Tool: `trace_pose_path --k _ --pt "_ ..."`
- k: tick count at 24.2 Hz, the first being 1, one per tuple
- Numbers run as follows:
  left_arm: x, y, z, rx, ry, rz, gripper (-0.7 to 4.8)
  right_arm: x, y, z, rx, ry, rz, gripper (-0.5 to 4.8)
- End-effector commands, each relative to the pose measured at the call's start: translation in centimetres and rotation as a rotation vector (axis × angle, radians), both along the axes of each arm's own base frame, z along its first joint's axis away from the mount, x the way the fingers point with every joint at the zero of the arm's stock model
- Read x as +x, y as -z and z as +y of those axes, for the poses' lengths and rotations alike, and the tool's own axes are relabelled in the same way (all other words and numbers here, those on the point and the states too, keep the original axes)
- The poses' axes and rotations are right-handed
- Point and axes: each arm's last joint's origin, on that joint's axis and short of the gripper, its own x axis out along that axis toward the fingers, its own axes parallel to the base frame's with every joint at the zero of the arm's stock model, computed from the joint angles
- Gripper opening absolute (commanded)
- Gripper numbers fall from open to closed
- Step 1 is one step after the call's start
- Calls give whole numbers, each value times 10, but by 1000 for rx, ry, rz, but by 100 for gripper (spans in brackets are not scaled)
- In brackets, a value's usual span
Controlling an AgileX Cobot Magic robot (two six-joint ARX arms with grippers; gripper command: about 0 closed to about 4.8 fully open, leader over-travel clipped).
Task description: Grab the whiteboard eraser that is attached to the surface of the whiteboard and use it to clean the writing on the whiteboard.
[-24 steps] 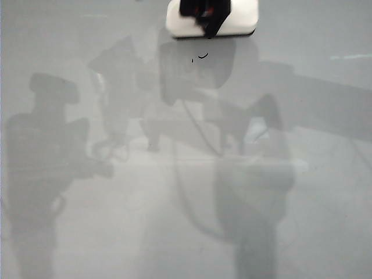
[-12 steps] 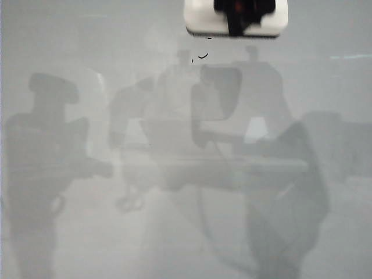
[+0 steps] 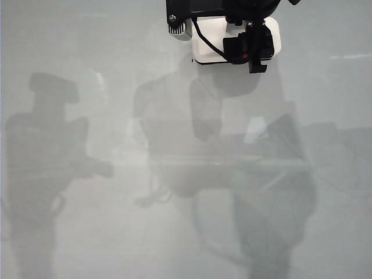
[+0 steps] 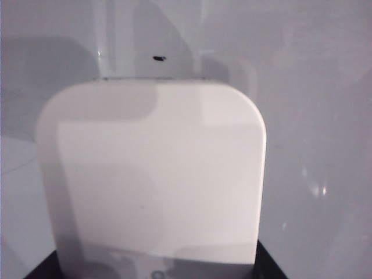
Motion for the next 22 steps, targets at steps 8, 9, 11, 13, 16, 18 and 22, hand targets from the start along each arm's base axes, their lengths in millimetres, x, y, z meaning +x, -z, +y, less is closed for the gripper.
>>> trace_pose_path --k 8,9,11,13,16,18,22 --pt "0 -2 0 3 4 -17 -6 27 -25 23 46 -22 -51 242" --pt "0 -2 0 4 -2 -17 -6 30 -22 26 35 -27 -39 242" --pt "0 -2 0 4 -3 -17 -6 35 -8 31 5 -36 -3 242" --pt "0 -2 0 4 -4 -17 -6 41 1 33 -13 -27 17 242" --pt "0 -2 0 4 -3 -17 -6 48 18 40 -23 -37 51 242" --pt "0 -2 0 6 -9 -18 -6 51 29 44 -4 -36 67 242" --pt "0 -2 0 6 -10 -18 -6 55 45 48 28 -36 115 242"
